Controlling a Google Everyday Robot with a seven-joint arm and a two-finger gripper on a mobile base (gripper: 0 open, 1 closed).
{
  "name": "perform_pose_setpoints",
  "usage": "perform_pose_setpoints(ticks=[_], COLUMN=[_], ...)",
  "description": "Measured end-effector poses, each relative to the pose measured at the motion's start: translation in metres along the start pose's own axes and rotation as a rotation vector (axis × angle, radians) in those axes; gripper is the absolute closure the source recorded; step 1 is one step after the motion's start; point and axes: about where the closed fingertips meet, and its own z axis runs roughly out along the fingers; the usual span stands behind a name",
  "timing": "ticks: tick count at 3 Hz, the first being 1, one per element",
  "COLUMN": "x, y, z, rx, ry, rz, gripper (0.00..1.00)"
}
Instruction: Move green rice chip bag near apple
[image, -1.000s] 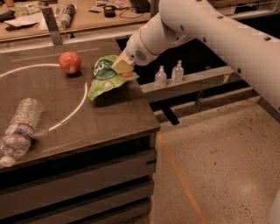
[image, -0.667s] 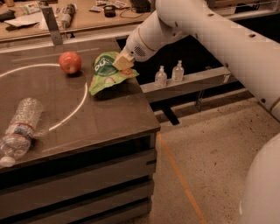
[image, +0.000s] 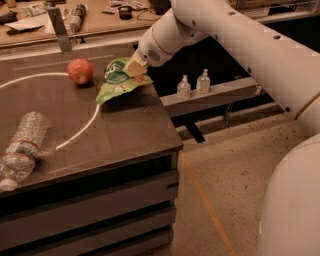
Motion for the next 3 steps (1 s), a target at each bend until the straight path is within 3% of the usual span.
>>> perform_pose_setpoints(ticks=[2,3], x=[-0.020,-0.029], y=[0.005,0.010], z=[0.014,0.021], rx=[-0.031,-0.053], ry=[-0.029,-0.048], rz=[-0.024,-0.030], gripper=[1.00,0.79])
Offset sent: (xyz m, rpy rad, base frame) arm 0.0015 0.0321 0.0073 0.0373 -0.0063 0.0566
